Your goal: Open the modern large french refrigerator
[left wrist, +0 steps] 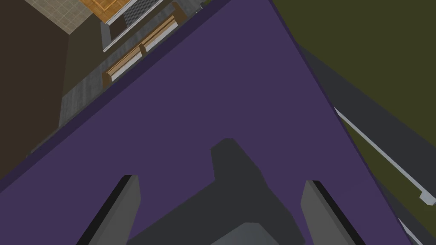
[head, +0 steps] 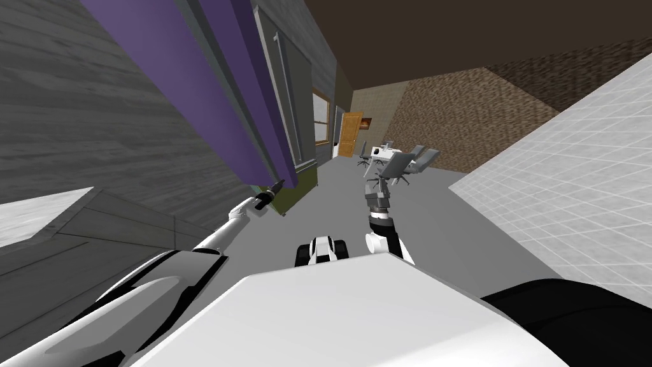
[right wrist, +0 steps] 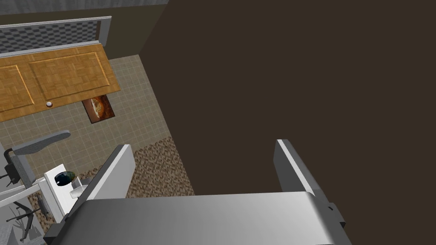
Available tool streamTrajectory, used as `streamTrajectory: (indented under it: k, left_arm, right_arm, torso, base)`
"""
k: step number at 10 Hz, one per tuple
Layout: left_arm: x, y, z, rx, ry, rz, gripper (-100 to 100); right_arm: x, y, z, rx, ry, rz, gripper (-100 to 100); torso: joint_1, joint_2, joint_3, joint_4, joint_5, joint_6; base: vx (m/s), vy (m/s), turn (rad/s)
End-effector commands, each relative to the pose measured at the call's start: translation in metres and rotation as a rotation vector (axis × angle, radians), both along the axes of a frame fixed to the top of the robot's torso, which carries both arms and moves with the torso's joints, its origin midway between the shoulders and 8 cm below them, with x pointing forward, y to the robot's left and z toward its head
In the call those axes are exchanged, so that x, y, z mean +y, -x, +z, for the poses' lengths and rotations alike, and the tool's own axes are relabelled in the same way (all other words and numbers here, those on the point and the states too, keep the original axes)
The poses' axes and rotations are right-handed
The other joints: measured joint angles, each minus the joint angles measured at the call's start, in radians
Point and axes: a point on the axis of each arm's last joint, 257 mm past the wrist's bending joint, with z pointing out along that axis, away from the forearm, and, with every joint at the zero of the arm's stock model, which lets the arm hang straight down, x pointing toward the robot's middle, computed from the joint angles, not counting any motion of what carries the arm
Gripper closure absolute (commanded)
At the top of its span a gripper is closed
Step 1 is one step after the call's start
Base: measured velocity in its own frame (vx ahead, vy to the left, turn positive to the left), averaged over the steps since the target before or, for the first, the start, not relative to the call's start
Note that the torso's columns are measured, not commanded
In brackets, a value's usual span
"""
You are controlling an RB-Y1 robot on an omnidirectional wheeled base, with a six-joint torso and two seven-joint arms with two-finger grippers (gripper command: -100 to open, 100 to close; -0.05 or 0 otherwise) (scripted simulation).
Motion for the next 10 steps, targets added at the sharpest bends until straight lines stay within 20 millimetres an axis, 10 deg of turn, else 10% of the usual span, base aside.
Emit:
streamTrajectory:
  k: [1, 4, 5, 10]
  left_arm:
    - [-0.039, -0.019, 0.021, -0.027, 0.003, -0.014, -100]
    - [-0.028, -0.021, 0.013, -0.002, -0.004, 0.035, -100]
    - [-0.026, -0.020, 0.008, 0.008, -0.005, 0.044, 0]
    - [-0.017, -0.014, -0.010, 0.040, -0.008, 0.063, 0]
  right_arm:
    - [0.000, 0.000, 0.000, 0.000, 0.000, 0.000, 0]
    - [0.000, 0.000, 0.000, 0.000, 0.000, 0.000, 0]
    - [0.000, 0.000, 0.000, 0.000, 0.000, 0.000, 0]
    - [0.000, 0.000, 0.000, 0.000, 0.000, 0.000, 0]
  torso:
    - [-0.002, -0.002, -0.001, 0.000, -0.001, -0.004]
    - [-0.008, 0.004, 0.003, 0.007, -0.006, -0.003]
    - [-0.007, 0.002, 0.002, 0.005, -0.005, -0.005]
    - [0.003, -0.006, -0.003, -0.002, 0.001, -0.003]
  base:
    - [-0.158, 0.094, -0.109]
    - [-0.076, 0.080, -0.050]
    - [0.003, 0.011, 0.011]
    - [0.001, 0.002, 0.005]
